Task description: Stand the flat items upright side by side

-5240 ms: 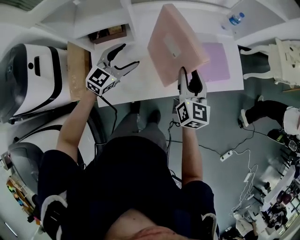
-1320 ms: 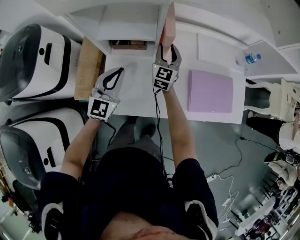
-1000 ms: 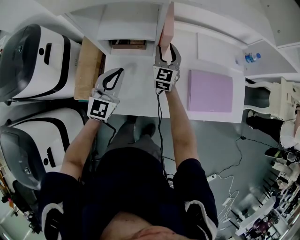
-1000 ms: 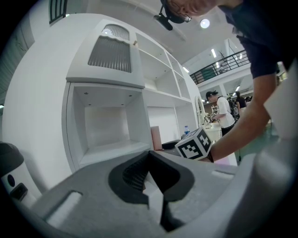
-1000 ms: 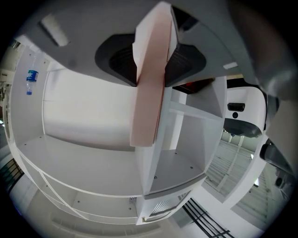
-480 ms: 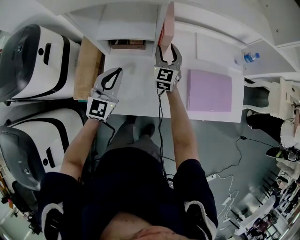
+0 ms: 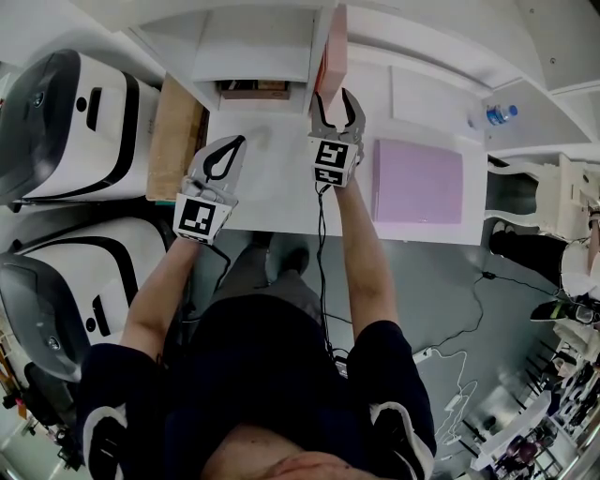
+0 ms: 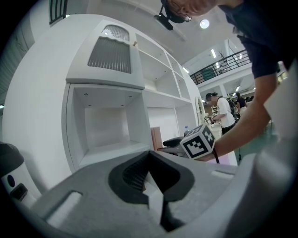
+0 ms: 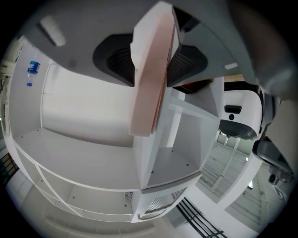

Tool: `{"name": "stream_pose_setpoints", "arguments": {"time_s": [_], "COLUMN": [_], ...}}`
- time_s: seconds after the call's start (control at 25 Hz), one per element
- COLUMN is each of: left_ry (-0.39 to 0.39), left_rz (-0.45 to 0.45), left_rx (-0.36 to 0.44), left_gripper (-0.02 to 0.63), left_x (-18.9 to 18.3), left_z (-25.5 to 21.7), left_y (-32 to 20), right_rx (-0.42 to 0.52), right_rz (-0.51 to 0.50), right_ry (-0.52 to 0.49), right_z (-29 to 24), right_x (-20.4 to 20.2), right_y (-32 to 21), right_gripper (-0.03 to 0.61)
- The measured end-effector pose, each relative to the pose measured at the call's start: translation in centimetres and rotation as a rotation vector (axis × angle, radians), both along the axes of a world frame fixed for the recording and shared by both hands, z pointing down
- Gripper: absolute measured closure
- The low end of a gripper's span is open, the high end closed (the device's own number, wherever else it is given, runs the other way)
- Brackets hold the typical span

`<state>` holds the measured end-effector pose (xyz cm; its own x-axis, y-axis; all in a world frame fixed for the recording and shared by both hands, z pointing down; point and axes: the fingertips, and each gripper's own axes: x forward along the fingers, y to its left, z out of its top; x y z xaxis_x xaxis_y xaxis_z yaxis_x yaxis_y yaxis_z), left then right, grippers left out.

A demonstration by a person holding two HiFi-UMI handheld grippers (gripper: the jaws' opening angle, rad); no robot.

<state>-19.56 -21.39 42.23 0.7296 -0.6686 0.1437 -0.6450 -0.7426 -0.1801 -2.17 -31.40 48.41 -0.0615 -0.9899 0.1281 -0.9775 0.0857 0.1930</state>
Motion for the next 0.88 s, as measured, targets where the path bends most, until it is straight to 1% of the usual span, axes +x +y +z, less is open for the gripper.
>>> {"name": "stream_pose_setpoints", "arguments": {"time_s": [0.2,0.48,0.64,0.88], "left_ry": [-0.008,0.002,0.022,0.037], "left_rz": [0.005,0.031,0.04,0.051], "left_rx": [-0.008,-0.015,-0.023,-0.048], "left_gripper": [0.611,0.611,0.611,0.611], "left_x": [-0.1,0.9,1.8,2.8], "left_z": [0.2,-0.1,-0.4,-0.7], "left_y": [0.0,0.3,0.7,1.6], "right_rx": [0.01,0.002,0.003,-0.013], "right_rz": [-0.005,-0.014,-0.017,-0.021], "right_ry": [-0.031,-0.118,-0.174,-0.227], "right_z": [-1.0,-2.6,-3.8,-4.8], "right_x": [-0.3,0.4,1.2,1.6], "right_y": [1.1,4.6,6.9,9.8], "right_gripper": [0.362,0.359,0.36,0.36]}}
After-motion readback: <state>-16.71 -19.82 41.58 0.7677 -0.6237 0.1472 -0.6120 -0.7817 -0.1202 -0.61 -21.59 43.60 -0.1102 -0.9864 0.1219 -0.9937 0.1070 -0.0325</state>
